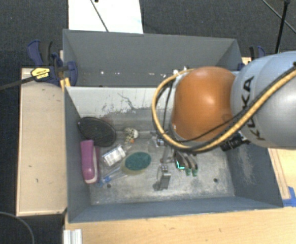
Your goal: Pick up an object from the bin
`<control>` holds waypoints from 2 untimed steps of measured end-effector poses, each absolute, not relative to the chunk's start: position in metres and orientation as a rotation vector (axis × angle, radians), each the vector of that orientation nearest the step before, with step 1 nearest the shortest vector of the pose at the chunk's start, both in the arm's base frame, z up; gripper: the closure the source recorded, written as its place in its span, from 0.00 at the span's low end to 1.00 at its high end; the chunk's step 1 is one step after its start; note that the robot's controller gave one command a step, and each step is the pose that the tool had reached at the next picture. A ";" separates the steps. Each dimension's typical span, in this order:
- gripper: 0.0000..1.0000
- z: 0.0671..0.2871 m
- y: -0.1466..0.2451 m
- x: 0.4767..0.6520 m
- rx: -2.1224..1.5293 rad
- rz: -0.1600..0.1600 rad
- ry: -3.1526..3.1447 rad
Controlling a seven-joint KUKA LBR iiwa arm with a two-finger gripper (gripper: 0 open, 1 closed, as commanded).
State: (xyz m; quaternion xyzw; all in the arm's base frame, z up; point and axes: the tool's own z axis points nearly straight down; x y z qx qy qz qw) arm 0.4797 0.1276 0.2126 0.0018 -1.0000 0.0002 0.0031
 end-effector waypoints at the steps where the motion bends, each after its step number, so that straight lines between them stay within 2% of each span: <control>1: 0.00 0.067 0.166 0.522 -0.116 -0.001 -3.140; 2: 1.00 0.070 0.164 0.521 -0.124 0.002 -3.139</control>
Offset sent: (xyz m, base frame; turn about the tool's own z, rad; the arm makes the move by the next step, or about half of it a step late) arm 0.0416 0.0380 -0.1426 0.0784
